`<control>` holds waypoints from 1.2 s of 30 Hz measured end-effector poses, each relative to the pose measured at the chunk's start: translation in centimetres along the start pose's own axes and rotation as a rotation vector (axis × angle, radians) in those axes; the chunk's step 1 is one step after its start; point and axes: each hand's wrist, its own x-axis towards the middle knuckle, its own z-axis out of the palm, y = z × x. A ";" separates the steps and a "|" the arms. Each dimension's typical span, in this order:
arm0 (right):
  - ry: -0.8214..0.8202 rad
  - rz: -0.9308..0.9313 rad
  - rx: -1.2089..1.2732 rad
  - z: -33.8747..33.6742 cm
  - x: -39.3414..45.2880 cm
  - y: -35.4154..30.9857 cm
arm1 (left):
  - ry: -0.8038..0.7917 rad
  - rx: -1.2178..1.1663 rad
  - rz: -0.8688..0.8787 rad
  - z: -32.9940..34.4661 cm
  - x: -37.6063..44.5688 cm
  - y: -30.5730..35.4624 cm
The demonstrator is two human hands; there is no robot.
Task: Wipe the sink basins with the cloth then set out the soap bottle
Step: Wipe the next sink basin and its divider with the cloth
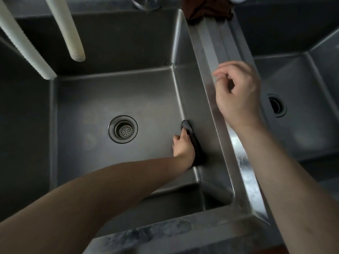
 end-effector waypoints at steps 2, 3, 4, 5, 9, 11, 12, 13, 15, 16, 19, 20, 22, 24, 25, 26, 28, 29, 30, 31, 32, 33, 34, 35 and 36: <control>0.005 0.003 0.004 0.0 0.0 0.0 | -0.030 0.021 -0.051 1.0 -1.7 -0.6; 0.000 0.002 0.007 0.0 -0.1 0.0 | -0.040 0.020 -0.104 1.6 -2.6 -0.9; -0.007 0.005 0.013 0.0 -0.1 -0.1 | -0.063 0.036 -0.160 2.1 -3.2 -1.1; -0.013 0.009 0.022 0.0 -0.1 -0.2 | -0.116 0.055 -0.219 2.4 -3.5 -1.3; -0.028 0.027 0.037 -0.1 -0.1 -0.4 | -0.349 0.149 -0.254 1.5 -3.9 -1.1; -0.023 0.023 0.040 -0.1 -0.1 -0.6 | -0.366 0.073 -0.263 0.8 -5.1 0.0; -0.020 0.025 0.041 -0.1 -0.2 -0.6 | -0.365 0.031 -0.264 0.5 -5.8 0.5; -0.015 0.031 0.043 -0.2 -0.2 -0.7 | -0.360 -0.018 -0.260 0.2 -6.5 1.0; -0.012 0.057 0.047 -0.3 -0.1 -0.6 | -0.351 -0.096 -0.228 -0.6 -7.6 1.6; -0.012 0.068 0.050 -0.4 -0.1 -0.7 | -0.336 -0.124 -0.210 -1.1 -8.2 1.9; -0.006 0.086 0.057 -0.5 -0.2 -0.9 | -0.288 -0.183 -0.142 -1.7 -9.5 2.2; -0.004 0.089 0.062 -0.6 -0.2 -1.0 | -0.276 -0.202 -0.120 -1.9 -10.0 2.3; 0.000 0.105 0.073 -0.7 0.0 -1.2 | -0.259 -0.234 -0.101 -2.1 -10.6 2.6; -0.010 0.132 0.095 -1.0 0.0 -1.6 | -0.236 -0.284 -0.104 -2.4 -11.2 2.8; -0.019 0.144 0.107 -1.1 -0.1 -2.0 | -0.225 -0.312 -0.107 -2.5 -11.6 3.0; -0.034 0.151 0.113 -1.4 -0.4 -2.4 | -0.217 -0.342 -0.105 -2.6 -12.1 3.1; -0.086 0.162 0.121 -2.0 -1.5 -3.4 | -0.210 -0.403 -0.081 -3.1 -12.9 3.4; -0.112 0.175 0.133 -2.3 -2.2 -3.9 | -0.203 -0.420 -0.063 -3.5 -13.4 3.5; -0.130 0.194 0.152 -2.7 -2.9 -4.4 | -0.196 -0.438 -0.046 -4.0 -13.9 3.7; -0.138 0.219 0.173 -3.1 -3.5 -4.9 | -0.188 -0.475 -0.037 -4.5 -14.5 4.0; -0.137 0.240 0.190 -3.7 -4.1 -5.4 | -0.178 -0.536 -0.037 -5.0 -15.0 4.3; -0.134 0.256 0.199 -4.2 -4.6 -5.9 | -0.169 -0.609 -0.049 -5.5 -15.5 4.6; -0.132 0.265 0.205 -4.7 -5.1 -6.5 | -0.153 -0.677 -0.068 -6.0 -16.0 4.8; -0.132 0.266 0.213 -5.2 -5.6 -7.1 | -0.135 -0.719 -0.083 -6.7 -16.6 5.1; -0.133 0.261 0.227 -5.6 -6.1 -7.7 | -0.115 -0.758 -0.093 -7.4 -17.0 5.3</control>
